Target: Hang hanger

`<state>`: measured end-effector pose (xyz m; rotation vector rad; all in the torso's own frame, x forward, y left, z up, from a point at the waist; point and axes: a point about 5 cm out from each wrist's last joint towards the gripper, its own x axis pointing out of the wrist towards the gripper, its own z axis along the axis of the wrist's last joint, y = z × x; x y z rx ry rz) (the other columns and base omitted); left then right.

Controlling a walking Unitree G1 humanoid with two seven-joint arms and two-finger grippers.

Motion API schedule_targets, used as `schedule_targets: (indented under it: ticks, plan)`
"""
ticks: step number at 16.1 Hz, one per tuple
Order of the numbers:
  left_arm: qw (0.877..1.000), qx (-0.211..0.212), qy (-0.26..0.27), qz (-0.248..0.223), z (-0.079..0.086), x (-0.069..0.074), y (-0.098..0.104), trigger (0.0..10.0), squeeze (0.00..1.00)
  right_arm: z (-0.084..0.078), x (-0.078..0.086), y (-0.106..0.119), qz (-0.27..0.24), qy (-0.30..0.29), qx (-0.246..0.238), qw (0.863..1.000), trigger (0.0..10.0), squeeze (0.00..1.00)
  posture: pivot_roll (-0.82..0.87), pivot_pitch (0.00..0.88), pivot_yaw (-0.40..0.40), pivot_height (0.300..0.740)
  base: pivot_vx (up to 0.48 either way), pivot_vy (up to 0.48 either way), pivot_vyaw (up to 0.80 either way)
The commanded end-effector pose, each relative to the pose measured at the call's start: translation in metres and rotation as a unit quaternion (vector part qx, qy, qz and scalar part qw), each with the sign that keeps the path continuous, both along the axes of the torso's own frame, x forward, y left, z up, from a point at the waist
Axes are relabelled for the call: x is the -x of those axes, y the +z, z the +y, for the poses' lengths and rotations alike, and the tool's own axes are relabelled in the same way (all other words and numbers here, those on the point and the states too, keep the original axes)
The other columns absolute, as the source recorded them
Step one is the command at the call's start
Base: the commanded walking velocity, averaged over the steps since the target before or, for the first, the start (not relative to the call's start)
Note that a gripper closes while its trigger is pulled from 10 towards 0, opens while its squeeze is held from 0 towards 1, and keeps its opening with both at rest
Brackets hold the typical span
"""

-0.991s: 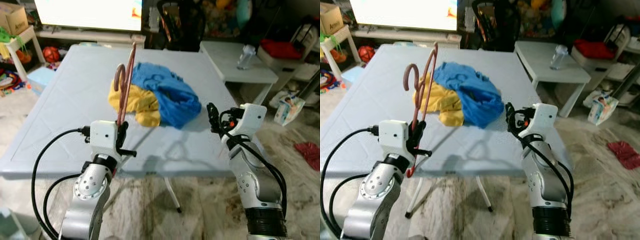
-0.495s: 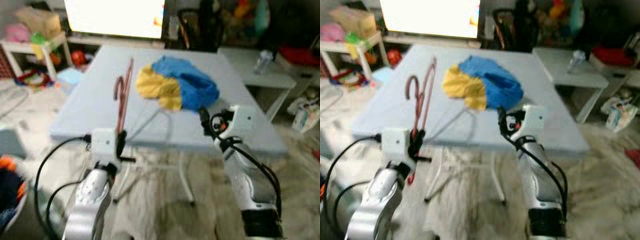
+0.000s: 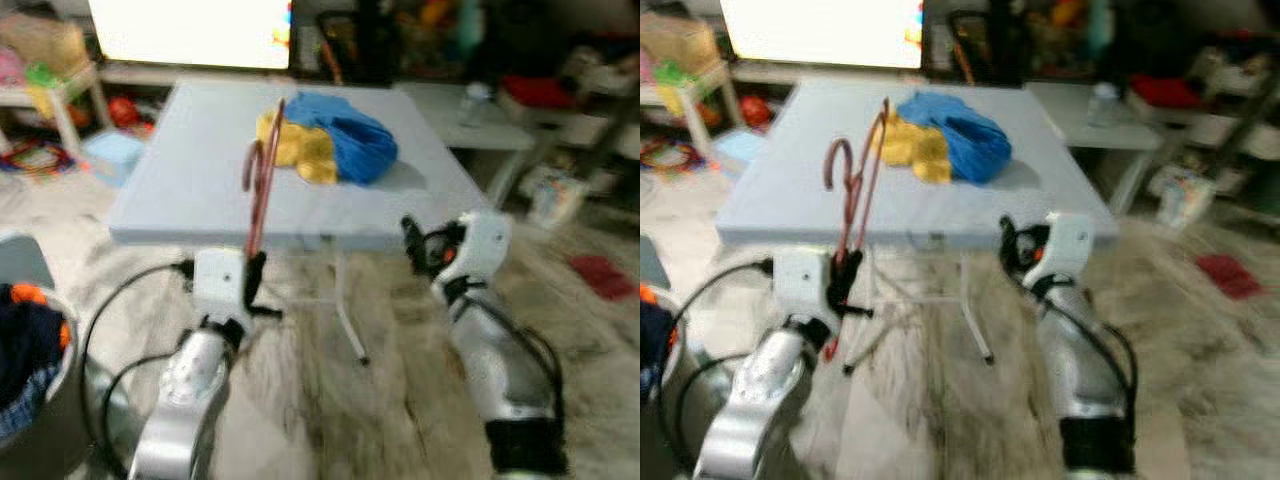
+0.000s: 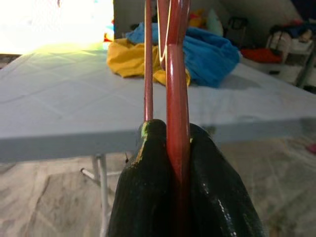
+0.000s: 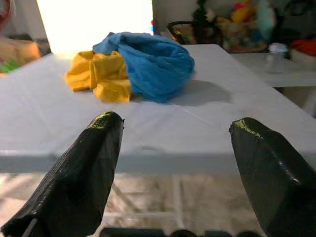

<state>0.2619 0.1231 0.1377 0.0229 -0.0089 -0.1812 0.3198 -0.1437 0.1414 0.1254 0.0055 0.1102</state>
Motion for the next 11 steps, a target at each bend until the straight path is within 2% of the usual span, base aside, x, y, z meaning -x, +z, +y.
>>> schedule_targets:
  ticks: [1,2,4,6,7,8,9,10,11]
  plan:
    - [1.000,0.003,-0.002,-0.008,-0.001,-0.001,0.004,10.0,0.00,0.000,-0.003,0.004,-0.010,0.000,0.016,1.000,10.0,0.00,0.10,0.000,-0.108,0.740,-0.296,0.000,0.00]
    - [1.000,0.002,-0.003,-0.009,-0.001,-0.001,0.004,10.0,0.00,0.000,-0.003,0.003,-0.010,0.004,0.007,1.000,10.0,0.00,0.10,0.000,-0.108,0.740,-0.300,0.000,0.00]
    - [1.000,0.001,-0.005,-0.009,-0.002,-0.002,0.004,10.0,0.00,-0.001,-0.006,0.003,-0.009,0.007,0.024,1.000,10.0,0.00,0.11,0.000,-0.107,0.740,-0.270,0.000,0.00]
    - [1.000,-0.001,-0.006,-0.007,-0.003,-0.001,0.002,10.0,0.00,-0.003,-0.008,0.003,-0.023,0.001,0.069,0.997,10.0,0.00,0.10,0.000,-0.109,0.740,0.000,0.000,0.00]
    - [1.000,-0.001,-0.006,-0.007,-0.003,-0.001,0.002,10.0,0.00,-0.002,-0.008,0.005,-0.037,0.012,0.076,0.996,10.0,0.00,0.10,0.000,-0.108,0.740,0.000,0.000,0.00]
    - [1.000,-0.001,-0.007,-0.006,-0.003,-0.002,0.002,10.0,0.00,0.001,-0.009,0.004,-0.028,0.039,0.084,0.995,10.0,0.00,0.10,0.000,-0.109,0.740,0.000,0.000,0.00]
    - [1.000,-0.003,-0.006,-0.008,-0.003,-0.002,0.002,10.0,0.00,0.001,-0.010,0.005,-0.020,0.055,0.069,0.996,10.0,0.00,0.11,0.000,-0.107,0.740,0.000,0.000,0.00]
    - [1.000,-0.007,-0.003,-0.002,-0.001,-0.004,0.000,10.0,0.00,-0.006,-0.016,0.009,-0.029,0.046,0.096,0.994,10.0,0.00,0.11,0.000,-0.104,0.740,0.000,0.000,0.00]
    - [1.000,-0.007,-0.003,-0.002,0.000,-0.004,0.000,10.0,0.00,-0.008,-0.017,0.009,-0.030,0.045,0.099,0.994,10.0,0.00,0.11,0.000,-0.104,0.740,0.000,0.000,0.00]
